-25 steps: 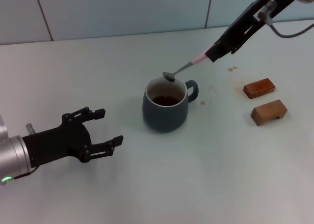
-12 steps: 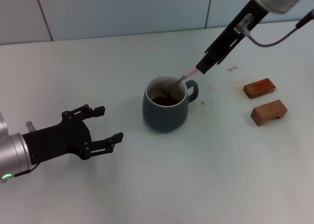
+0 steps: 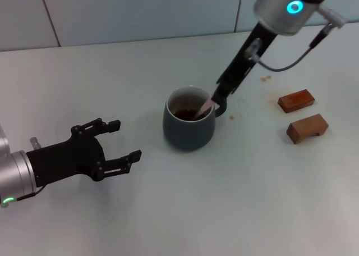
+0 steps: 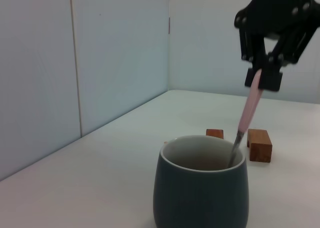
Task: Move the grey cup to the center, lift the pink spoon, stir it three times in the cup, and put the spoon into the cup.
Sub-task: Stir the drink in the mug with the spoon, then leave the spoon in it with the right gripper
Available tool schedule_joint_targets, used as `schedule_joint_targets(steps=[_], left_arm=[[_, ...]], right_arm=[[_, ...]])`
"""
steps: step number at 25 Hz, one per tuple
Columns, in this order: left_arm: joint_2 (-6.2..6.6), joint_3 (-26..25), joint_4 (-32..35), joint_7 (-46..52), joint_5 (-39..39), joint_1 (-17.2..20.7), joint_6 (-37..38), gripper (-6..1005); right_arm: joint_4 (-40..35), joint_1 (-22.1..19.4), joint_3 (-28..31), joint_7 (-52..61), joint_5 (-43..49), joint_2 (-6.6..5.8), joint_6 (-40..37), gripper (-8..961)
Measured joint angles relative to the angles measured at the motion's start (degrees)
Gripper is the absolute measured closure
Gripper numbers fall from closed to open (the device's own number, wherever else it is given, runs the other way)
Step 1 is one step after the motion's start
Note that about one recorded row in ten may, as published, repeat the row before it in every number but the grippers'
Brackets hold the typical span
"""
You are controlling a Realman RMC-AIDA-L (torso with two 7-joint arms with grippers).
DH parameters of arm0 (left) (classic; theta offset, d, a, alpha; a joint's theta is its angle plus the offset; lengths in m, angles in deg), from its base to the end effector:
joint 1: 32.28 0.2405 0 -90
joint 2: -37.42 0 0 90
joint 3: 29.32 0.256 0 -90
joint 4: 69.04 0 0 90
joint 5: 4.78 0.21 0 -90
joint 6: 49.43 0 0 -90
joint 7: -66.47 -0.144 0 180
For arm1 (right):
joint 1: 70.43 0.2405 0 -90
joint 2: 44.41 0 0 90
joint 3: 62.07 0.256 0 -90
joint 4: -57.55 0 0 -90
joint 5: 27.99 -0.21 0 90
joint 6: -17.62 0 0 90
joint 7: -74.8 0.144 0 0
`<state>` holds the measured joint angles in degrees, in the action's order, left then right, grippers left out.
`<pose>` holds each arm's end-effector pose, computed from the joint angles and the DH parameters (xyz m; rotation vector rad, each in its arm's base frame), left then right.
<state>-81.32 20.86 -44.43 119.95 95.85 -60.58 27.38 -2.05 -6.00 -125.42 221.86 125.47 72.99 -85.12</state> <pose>-0.2825 0.3201 -0.0432 -2.6437 -0.3273 -0.6267 0.0730 0.4045 0.0174 -2.7208 0.8902 -0.6047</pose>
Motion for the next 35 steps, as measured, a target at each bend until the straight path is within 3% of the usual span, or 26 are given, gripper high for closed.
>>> schedule_joint_targets(steps=[7, 11, 16, 22, 26, 35], left_arm=[[-0.06, 0.0, -0.6, 0.0, 0.0, 0.0, 0.0, 151], [-0.08, 0.0, -0.8, 0.0, 0.0, -0.1, -0.1, 151], [-0.09, 0.2, -0.8, 0.0, 0.0, -0.1, -0.1, 151], [-0.09, 0.2, -1.4, -0.1, 0.0, -0.2, 0.0, 151], [-0.09, 0.3, -1.4, -0.1, 0.0, -0.3, 0.2, 151], [-0.08, 0.4, -1.5, -0.2, 0.0, -0.3, 0.2, 151]], right_arm=[[5.0, 1.8, 0.0, -0.9, 0.0, 0.32, 5.7, 849], [5.7, 1.8, 0.4, -0.9, 0.3, -1.14, 6.7, 849], [5.4, 1.8, 0.6, -0.6, 0.5, -2.04, 3.5, 848], [5.3, 2.5, 0.6, -0.7, 0.2, -1.10, 1.1, 849], [6.6, 3.2, 0.3, -1.2, 0.1, -0.49, 4.4, 849], [7.8, 3.4, 0.5, -1.2, 2.3, -1.85, 5.9, 848]])
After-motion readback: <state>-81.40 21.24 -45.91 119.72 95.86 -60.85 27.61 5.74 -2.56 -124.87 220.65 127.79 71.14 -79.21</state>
